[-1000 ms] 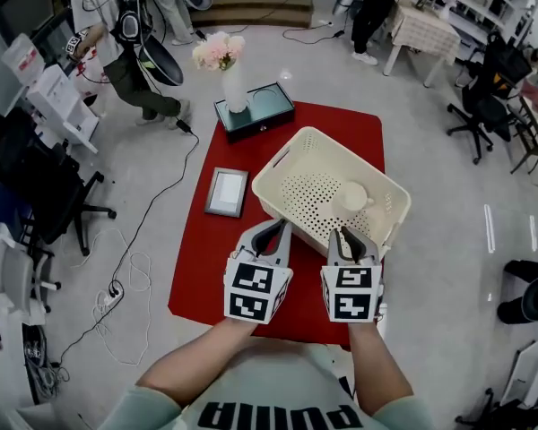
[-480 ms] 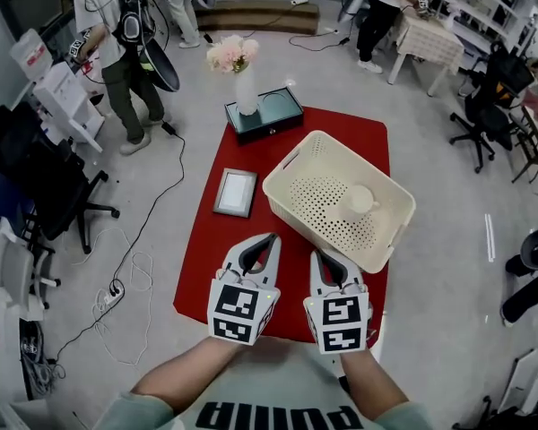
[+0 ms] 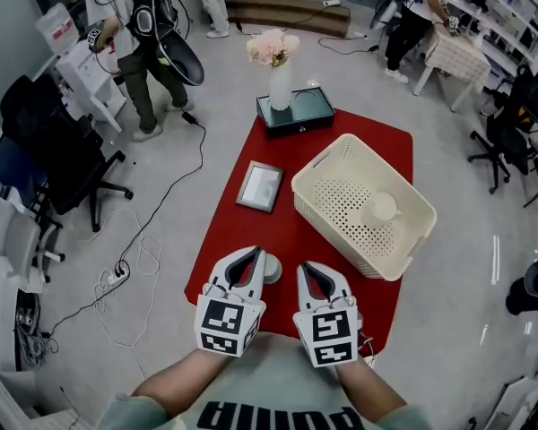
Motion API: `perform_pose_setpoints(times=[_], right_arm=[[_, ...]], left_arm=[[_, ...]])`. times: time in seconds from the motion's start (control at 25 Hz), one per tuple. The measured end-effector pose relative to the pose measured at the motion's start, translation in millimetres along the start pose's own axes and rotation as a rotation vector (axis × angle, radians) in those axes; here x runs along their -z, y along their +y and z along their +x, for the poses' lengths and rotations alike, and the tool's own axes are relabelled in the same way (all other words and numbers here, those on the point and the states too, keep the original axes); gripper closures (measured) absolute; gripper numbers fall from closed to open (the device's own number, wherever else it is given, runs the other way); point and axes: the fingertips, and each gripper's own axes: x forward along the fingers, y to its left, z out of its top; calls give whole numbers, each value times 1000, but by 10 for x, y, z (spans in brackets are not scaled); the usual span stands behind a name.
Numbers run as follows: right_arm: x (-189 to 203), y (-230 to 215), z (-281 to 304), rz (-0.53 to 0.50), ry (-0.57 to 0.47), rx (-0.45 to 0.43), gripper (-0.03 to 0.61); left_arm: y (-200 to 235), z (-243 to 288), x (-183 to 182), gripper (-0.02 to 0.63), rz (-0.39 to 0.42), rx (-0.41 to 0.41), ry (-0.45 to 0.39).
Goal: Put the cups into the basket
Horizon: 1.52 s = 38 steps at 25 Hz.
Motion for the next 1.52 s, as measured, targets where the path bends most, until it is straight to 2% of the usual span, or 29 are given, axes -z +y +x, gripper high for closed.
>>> perform_pose_setpoints(times=[0.32, 0.56, 1.0, 1.52], right_arm=[[54, 221, 54, -21, 7, -48, 563], [92, 293, 93, -25, 17, -55, 564], [121, 323, 99, -25, 28, -51, 563], [170, 429, 310, -58, 34, -87, 561]], left_arm=[[168, -195, 238, 611, -10, -61, 24], [194, -238, 324, 612, 24, -69, 32], [211, -255, 364, 612, 23, -69, 42], [473, -281, 574, 611, 19, -146, 71]])
